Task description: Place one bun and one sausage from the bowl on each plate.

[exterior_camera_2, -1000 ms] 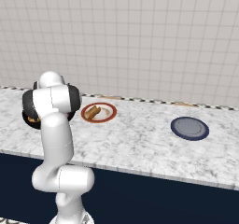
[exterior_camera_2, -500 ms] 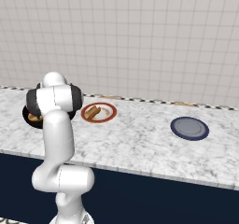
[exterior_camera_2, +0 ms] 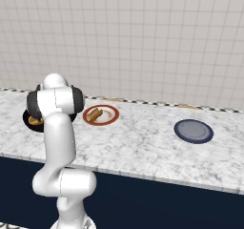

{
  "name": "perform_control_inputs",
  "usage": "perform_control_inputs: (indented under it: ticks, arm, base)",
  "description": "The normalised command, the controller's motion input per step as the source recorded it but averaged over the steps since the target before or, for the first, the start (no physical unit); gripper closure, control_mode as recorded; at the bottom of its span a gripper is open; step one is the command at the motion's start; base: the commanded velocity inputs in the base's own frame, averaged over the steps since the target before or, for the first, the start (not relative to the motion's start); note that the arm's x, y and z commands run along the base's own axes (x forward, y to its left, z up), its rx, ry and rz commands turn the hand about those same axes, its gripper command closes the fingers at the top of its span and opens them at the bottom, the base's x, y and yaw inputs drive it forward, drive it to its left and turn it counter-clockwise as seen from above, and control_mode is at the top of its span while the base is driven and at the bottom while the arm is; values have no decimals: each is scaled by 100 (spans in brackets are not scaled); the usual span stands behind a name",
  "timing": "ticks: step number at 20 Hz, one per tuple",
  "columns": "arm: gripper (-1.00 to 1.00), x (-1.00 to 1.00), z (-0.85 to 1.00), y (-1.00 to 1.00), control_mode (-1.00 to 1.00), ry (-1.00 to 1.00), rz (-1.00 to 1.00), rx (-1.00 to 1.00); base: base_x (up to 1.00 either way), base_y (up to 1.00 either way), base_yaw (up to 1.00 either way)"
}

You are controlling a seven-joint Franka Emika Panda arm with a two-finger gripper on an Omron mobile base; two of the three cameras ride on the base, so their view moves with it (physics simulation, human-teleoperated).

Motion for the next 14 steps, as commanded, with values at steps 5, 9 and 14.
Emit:
perform_control_inputs:
  ticks: [5,9,14]
  arm:
    - [100,0,0,0,-100,0,0,0]
    - [100,2,0,-5,-100,0,1,0]
    - [100,-23,38,-14,-100,-11,11,0]
  base:
    - [0,0,0]
    - [0,0,0]
    - [0,0,0]
